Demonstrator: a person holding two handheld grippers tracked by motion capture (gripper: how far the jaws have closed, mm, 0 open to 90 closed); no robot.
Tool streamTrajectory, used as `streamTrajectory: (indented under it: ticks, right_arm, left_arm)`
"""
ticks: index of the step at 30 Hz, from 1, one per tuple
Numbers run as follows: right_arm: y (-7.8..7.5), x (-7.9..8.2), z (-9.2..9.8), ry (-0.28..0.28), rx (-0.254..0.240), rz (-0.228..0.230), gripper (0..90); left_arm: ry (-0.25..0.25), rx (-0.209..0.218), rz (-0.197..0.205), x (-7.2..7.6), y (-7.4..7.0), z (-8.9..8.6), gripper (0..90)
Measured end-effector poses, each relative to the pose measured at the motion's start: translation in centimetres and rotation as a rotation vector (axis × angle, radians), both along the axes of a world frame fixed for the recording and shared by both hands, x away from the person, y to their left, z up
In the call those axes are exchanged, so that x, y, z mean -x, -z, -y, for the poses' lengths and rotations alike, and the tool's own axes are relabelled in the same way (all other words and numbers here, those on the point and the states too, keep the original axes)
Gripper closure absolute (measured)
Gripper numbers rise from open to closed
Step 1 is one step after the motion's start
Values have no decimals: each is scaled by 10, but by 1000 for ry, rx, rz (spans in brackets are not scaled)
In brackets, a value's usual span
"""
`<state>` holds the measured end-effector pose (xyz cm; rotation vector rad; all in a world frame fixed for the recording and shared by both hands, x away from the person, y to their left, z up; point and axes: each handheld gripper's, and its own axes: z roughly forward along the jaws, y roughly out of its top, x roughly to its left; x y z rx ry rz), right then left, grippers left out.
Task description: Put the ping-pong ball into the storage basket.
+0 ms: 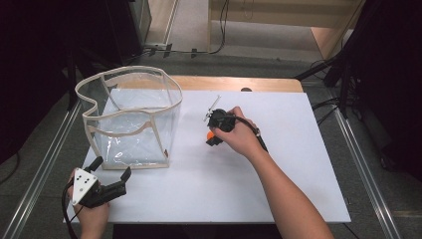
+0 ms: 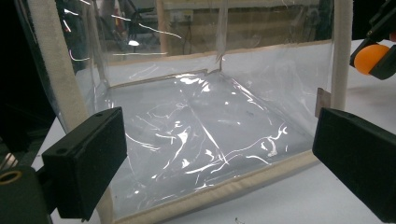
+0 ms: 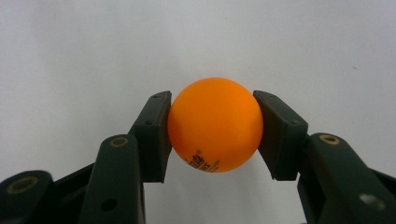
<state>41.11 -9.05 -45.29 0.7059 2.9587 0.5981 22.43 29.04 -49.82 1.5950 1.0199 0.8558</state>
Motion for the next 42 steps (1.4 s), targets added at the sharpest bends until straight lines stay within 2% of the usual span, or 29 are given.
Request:
streamTrajectory:
  ticks: [14,21,23,42]
  right_arm:
    - [-13,-2,-5,-30,0,-2,477]
    - [-19,-3,-9,-61,-11,17,476]
    - [-21,-2,-11,-46,-18,6,476]
    - [-45,-4,-25,-82,-22,27,476]
  left_arm:
    - [0,1,1,0,0,0,36]
    - [2,-1,0,0,0,0,36]
    - [1,1,1,0,0,1,36]
    - [3,-5,1,0,0,1,37]
